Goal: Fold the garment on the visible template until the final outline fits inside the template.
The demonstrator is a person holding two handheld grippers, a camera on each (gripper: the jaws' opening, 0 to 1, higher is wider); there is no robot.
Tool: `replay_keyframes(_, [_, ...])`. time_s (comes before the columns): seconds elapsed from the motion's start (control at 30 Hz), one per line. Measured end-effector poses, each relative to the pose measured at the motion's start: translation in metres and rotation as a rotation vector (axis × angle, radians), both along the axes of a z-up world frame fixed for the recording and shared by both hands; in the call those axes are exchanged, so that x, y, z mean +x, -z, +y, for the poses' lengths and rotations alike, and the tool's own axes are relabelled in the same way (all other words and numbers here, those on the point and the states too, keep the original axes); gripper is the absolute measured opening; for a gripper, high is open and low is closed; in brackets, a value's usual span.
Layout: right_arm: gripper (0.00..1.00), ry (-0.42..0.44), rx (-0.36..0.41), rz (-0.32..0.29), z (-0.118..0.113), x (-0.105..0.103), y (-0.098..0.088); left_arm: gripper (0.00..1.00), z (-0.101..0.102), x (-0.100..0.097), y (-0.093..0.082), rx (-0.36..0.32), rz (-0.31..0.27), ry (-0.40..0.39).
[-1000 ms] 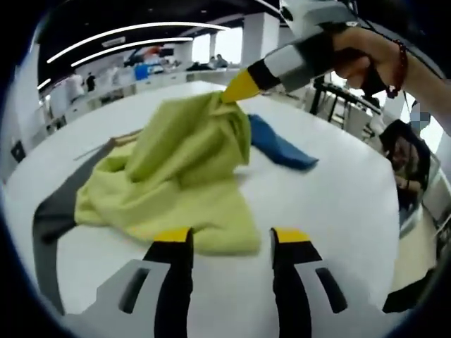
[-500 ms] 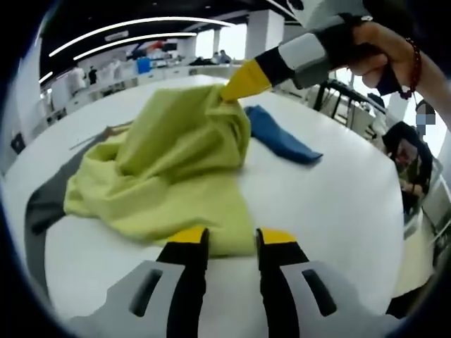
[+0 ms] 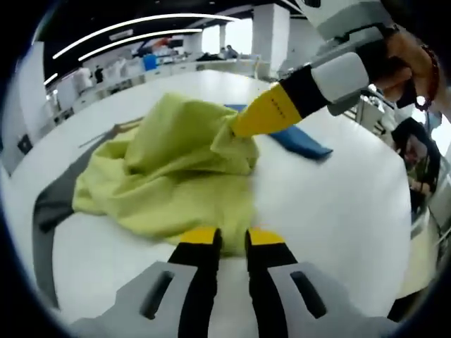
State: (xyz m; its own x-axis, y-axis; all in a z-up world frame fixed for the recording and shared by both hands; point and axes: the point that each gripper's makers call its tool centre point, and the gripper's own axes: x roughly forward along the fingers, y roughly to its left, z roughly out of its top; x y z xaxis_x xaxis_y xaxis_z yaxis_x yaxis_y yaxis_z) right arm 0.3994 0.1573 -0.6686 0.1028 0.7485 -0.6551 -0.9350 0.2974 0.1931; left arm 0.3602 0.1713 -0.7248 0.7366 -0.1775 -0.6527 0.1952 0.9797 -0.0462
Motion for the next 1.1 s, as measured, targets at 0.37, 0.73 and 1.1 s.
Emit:
replay_keyframes(0.37, [0.00, -0.027, -0.036, 0.034, 0.001, -0.013, 0.020, 0.05, 0.006, -0.009, 0.000, -0.022, 0.010, -0.001])
replay_keyframes(0.73, [0.22, -0.049, -0.020, 0.014, -0.005, -0.015, 0.007, 0.05, 0.009, -0.011, 0.001, -0.032, 0.012, 0.008])
replay_keyframes(1.1, [0.21, 0.121, -0.109, -0.029, -0.035, 0.037, 0.018, 0.05, 0.009, -0.012, 0.000, -0.007, 0.017, 0.026])
